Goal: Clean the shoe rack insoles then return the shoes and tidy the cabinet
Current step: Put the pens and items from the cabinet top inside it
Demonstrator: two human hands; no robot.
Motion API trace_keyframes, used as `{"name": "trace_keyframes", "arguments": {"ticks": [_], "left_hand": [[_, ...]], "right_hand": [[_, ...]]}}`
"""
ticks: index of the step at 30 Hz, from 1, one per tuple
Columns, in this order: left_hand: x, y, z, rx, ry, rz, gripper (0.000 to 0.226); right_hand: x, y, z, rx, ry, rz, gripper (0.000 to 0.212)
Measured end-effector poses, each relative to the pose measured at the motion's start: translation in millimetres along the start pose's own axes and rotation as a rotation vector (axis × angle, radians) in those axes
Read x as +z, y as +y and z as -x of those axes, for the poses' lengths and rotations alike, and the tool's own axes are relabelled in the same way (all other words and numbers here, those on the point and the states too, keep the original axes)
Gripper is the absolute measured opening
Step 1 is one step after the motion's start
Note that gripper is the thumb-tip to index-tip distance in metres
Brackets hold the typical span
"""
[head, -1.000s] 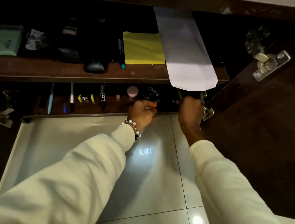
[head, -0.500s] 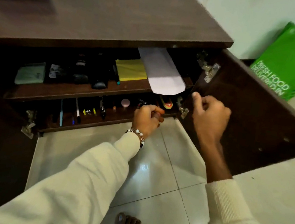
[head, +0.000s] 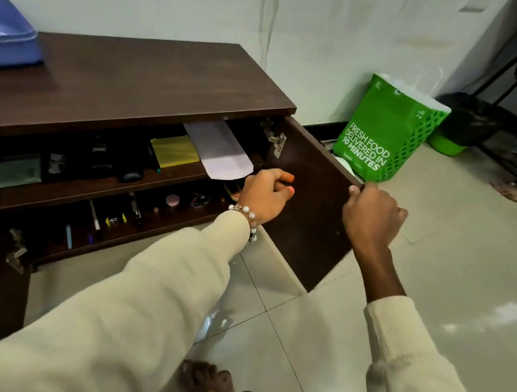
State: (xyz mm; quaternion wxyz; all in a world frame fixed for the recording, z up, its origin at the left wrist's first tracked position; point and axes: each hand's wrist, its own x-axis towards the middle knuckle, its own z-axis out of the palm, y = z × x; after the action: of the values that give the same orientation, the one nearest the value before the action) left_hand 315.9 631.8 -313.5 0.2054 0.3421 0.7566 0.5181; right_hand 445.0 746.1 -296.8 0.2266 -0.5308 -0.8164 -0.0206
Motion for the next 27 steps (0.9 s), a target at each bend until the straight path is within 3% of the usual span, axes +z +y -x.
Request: {"name": "trace_keyframes", "arguments": {"ticks": [6,11,15,21,24,27], "left_hand": [[-18,4,29,0.061,-0.002,-0.008,0.036],[-52,-9,61,0.196,-0.027,-0.154,0.057],[-82,-26,69,0.268,0.157,-0.345,0.041],[-135,-48,47,0.067,0.486,-0.546,0.038],[-156,-53,27,0.006,0.477,-0.651,0.034],[-158,-60,18,0.03,0.43,-0.665,0.034]], "right_hand": [[-22,-26,18,-0.022,-0.141,-0.225,0.047],[-25,-63,43,0.007,-0.45,-0.83,0.039],[-17,-104,57,0.113,-0.648,-1.14,0.025],[3,-181,54,0.241,-0.784,-1.287,0.013],[11,-215,45,0.349,-0.912,-1.439,0.023],[17,-241,38,0.382,-0.929,-1.478,0.035]]}}
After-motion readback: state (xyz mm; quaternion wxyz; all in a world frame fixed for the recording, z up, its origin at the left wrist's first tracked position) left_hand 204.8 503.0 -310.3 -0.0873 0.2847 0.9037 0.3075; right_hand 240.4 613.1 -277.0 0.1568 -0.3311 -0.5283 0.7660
